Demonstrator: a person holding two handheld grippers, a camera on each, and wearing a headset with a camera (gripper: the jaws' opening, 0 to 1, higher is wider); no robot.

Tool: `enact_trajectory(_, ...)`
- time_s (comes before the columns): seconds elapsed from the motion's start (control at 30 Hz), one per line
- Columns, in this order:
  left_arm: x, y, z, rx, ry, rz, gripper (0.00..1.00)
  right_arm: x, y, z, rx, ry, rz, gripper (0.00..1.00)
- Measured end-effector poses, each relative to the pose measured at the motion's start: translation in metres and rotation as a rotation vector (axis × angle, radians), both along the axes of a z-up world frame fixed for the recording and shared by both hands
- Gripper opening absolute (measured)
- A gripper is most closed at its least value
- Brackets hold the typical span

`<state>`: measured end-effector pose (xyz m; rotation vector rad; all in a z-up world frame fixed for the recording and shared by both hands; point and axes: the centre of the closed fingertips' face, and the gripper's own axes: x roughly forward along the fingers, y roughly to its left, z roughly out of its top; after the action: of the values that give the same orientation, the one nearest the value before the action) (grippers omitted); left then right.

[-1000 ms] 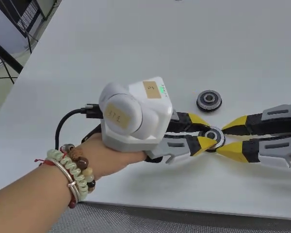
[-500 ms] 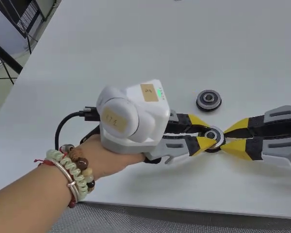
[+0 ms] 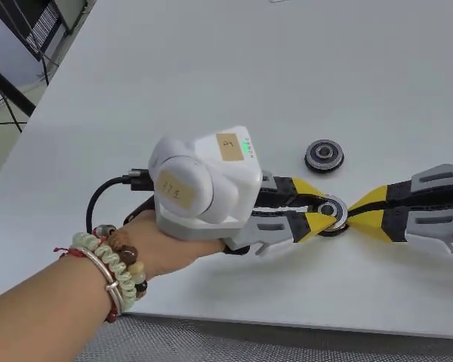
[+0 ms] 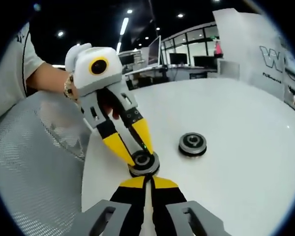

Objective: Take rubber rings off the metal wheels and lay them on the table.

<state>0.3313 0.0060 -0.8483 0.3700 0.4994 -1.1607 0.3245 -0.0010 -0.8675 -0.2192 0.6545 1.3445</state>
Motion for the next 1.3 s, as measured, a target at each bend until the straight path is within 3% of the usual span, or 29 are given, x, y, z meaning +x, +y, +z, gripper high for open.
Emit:
enact_trajectory(0.1, 0.0004, 0.0001, -0.0002, 0.009, -0.013, -0.007, 0.14, 0.0028, -0.0006, -0.0003, 0.011, 0.025, -0.021, 0.0)
enact_trajectory(0.53, 0.0012, 0.0003, -0.0005, 0.014, -0.022, -0.01, 0.14, 0.0065, -0.0032, 0.0005, 0.014, 0.039, -0.058, 0.0)
enact_trajectory(0.63, 0.0017, 0.0005, -0.0006, 0.01, -0.023, -0.008, 0.13, 0.0067, -0.0032, 0.0011, -0.002, 0.004, -0.055, 0.0)
enact_trajectory(0.73, 0.0024, 0.0007, -0.0006, 0.01, -0.023, -0.004, 0.13, 0.0111, -0.0032, 0.0025, -0.031, -0.093, -0.039, 0.0)
enact_trajectory(0.77, 0.0026, 0.0008, -0.0006, 0.01, -0.024, -0.002, 0.13, 0.0106, -0.0032, 0.0022, -0.042, -0.107, -0.034, 0.0)
enact_trajectory(0.87, 0.0025, 0.0008, -0.0007, 0.012, -0.027, -0.002, 0.13, 0.0094, -0.0025, 0.0015, -0.044, -0.093, -0.034, 0.0)
enact_trajectory(1.27, 0.0025, 0.0009, -0.0008, -0.024, -0.018, 0.004, 0.13, 0.0113, -0.0056, 0.0022, 0.115, 0.22, -0.167, 0.0)
enact_trajectory(1.3, 0.0025, 0.0009, -0.0008, -0.025, -0.018, 0.004, 0.13, 0.011, -0.0057, 0.0038, 0.144, 0.272, -0.185, 0.0)
